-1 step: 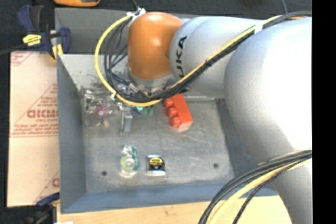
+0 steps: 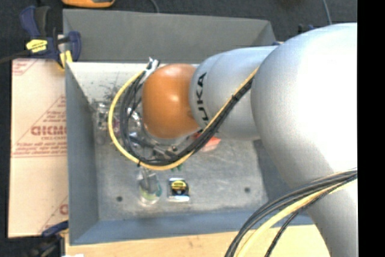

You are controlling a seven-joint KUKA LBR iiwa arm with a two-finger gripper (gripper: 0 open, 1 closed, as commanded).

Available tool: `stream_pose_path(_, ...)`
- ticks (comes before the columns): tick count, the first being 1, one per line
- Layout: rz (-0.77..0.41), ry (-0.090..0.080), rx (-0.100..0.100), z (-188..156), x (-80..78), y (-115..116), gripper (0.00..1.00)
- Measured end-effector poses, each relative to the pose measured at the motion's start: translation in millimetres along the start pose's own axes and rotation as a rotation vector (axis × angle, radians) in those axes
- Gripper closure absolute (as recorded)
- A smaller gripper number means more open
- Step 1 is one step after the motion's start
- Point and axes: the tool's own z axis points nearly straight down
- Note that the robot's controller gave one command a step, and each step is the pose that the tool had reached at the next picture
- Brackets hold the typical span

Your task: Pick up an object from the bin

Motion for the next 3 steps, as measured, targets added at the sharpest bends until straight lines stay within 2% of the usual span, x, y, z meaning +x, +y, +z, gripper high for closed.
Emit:
stream_pose_path(1,-0.098,0.0,0.002,-60,80.9,-21,0.0)
stream_pose_path(2,-0.092,-0.003,0.0,-1,78.4,-18,0.0)
stream_pose_path(3,-0.089,-0.009,0.001,-5,76.9,-19,1.0)
